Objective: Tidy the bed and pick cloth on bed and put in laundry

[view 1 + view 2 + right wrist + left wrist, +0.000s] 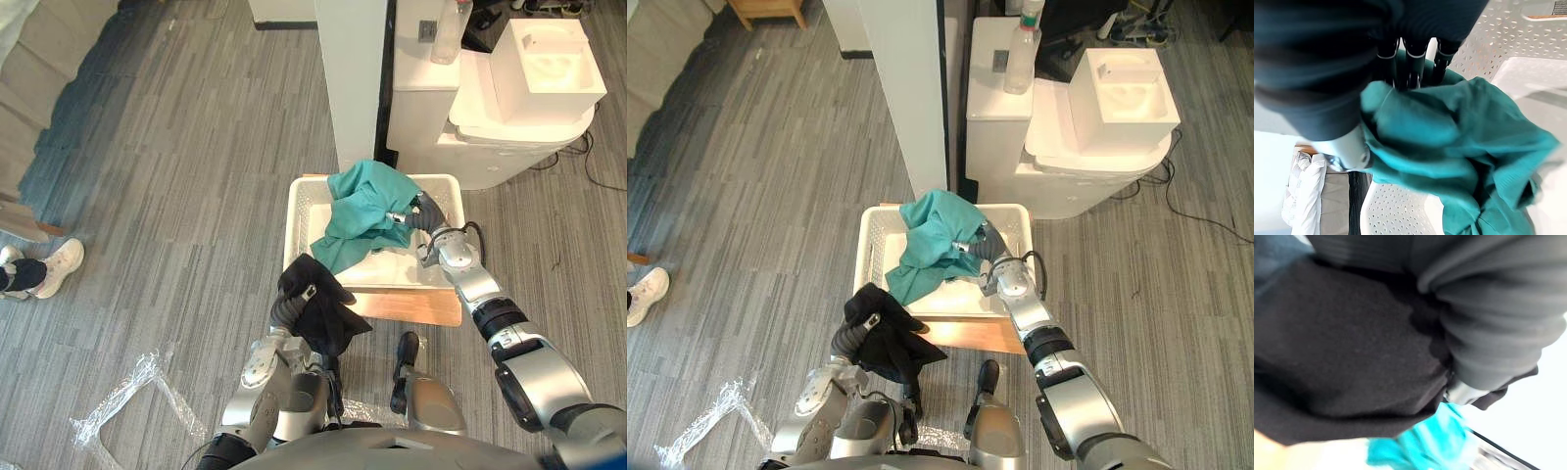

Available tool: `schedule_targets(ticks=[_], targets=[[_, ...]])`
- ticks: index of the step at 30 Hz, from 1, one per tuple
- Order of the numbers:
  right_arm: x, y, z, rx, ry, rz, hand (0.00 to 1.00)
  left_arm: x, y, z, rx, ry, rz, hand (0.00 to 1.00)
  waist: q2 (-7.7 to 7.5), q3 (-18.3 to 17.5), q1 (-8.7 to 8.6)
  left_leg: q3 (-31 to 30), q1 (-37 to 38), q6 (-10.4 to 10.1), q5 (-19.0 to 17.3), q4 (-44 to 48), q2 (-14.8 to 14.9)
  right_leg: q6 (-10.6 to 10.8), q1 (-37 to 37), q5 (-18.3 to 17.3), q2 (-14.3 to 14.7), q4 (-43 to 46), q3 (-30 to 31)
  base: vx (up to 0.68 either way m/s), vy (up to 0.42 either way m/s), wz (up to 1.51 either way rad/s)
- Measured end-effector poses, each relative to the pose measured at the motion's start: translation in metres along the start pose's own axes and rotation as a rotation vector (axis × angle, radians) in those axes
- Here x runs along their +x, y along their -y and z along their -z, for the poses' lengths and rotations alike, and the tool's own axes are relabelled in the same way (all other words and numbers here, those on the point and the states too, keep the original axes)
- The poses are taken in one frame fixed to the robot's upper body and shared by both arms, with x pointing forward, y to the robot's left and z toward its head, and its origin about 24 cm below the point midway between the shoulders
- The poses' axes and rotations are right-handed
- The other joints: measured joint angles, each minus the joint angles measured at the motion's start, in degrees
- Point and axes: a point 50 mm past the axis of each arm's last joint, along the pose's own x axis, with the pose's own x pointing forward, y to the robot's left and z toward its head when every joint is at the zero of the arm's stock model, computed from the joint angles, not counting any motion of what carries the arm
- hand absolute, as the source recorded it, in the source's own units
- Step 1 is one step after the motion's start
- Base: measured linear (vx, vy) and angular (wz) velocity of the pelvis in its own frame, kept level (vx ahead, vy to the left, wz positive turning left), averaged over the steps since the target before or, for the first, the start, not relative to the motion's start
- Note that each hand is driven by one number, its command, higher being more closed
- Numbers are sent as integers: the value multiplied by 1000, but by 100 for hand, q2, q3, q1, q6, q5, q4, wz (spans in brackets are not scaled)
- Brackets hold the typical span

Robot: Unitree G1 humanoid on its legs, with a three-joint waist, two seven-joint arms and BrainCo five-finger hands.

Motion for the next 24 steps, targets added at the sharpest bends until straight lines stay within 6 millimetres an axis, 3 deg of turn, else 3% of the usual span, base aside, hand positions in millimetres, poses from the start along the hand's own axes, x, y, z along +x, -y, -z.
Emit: schedule_targets(ticks=[5, 14, 18, 24], targets=[[-21, -6, 36, -211, -105, -21, 0, -2, 32, -48, -47, 203, 217, 100, -46, -139, -13, 86, 167, 27, 18, -97, 3, 8, 154, 67, 47, -161, 77, 7, -5, -8], [-44, -10, 73, -280, -242, -26, 0, -7, 49, -99, -52, 447, 362, 100, -243, -603, -66, 249, 367, 8, -6, -88, 28, -24, 313, 164, 108, -325, 229, 8, -9, -10], [-60, -14, 90, -255, -314, -21, 0, -1, 52, -135, 62, 642, 267, 100, -322, -841, -106, 329, 374, 14, -10, -99, 31, -26, 317, 232, 128, -378, 354, -75, -19, -11], [-86, -9, 116, -159, -438, 68, 0, 20, 44, -164, 278, 737, 65, 100, -399, -985, -295, 481, 581, -24, 105, -371, 13, -31, 330, 284, 173, -381, 508, -41, -8, -14]])
